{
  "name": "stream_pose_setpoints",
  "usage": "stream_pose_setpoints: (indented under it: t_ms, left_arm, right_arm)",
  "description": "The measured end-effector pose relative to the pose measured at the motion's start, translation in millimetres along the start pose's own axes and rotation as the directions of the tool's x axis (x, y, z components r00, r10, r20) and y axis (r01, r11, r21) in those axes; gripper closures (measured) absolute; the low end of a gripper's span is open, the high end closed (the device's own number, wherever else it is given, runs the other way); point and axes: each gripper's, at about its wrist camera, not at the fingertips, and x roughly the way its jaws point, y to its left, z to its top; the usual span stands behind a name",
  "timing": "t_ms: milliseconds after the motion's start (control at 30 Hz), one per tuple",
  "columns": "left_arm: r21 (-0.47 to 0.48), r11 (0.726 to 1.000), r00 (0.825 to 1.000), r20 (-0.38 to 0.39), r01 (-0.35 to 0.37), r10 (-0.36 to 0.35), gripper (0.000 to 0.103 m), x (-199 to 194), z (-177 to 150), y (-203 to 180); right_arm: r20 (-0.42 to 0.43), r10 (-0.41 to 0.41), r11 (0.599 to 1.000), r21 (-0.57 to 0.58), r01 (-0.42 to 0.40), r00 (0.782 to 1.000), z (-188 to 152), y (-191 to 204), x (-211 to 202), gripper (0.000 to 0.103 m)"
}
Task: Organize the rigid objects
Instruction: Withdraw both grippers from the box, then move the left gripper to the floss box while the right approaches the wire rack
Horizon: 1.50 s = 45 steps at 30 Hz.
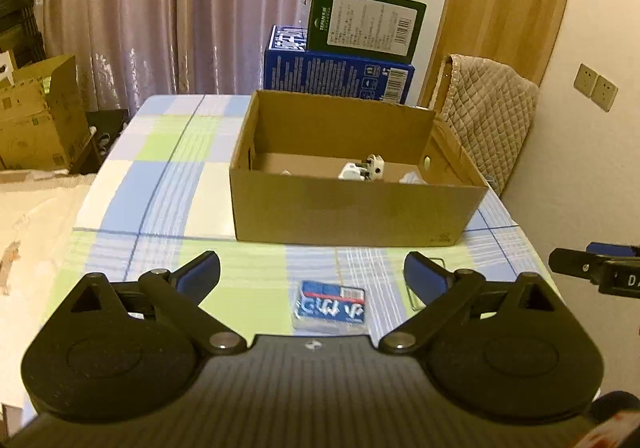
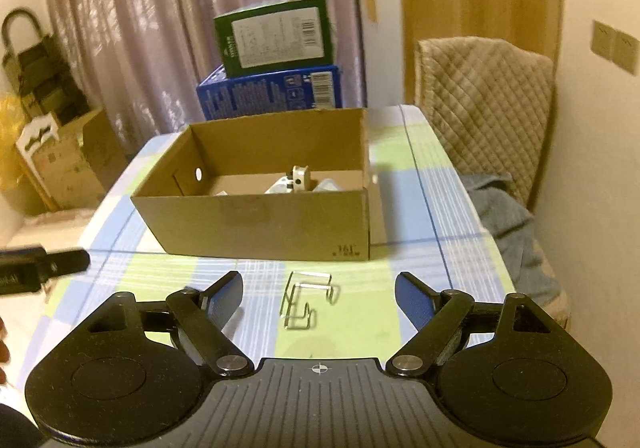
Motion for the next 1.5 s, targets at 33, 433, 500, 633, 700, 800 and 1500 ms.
stream_pose_setpoints:
  t_ms: [33,433,500,633,700,800,1500]
  left_arm:
    - [0.005,1.000,1.000,0.014,0.009,-0.010,0.006,-3.6,-4.4,-1.5]
    - [0.031,0.999,1.000,0.000,-0.015,0.015,0.006,-20.9,-38.7,-9.8]
    - [0.028,0.999,1.000,-0.007,-0.020,0.020,0.007,-21.3,-42.6,-8.2]
    - [0.058,0.998,0.999,0.002,-0.037,0.037,0.007,-24.4,-51.3,-7.9]
    - [0.076,0.996,0.999,0.006,-0.051,0.051,0.007,-23.8,-52.7,-8.5]
    - [0.072,0.996,0.999,-0.008,-0.047,0.048,0.007,-22.5,-55.6,-6.9]
    - [0.087,0.996,0.997,-0.072,-0.023,0.029,0.007,5.2,-70.9,-4.9]
  right_arm:
    - [0.004,0.001,1.000,0.009,-0.001,1.000,-2.9,0.2,-3.8,0.022]
    - [0.006,0.033,0.998,0.049,-0.034,0.999,-30.7,12.3,-26.5,0.022]
    - [-0.007,0.039,0.998,0.053,-0.038,0.999,-35.2,14.1,-24.6,0.022]
    - [-0.034,0.048,0.997,0.070,-0.045,0.998,-43.7,14.0,-18.5,0.022]
    - [-0.041,0.045,0.997,0.066,-0.043,0.998,-46.5,15.3,-16.2,0.022]
    - [-0.052,0.044,0.997,0.069,-0.040,0.998,-49.7,15.4,-12.5,0.022]
    - [-0.081,0.019,0.997,0.070,-0.013,0.997,-67.0,5.0,7.9,0.022]
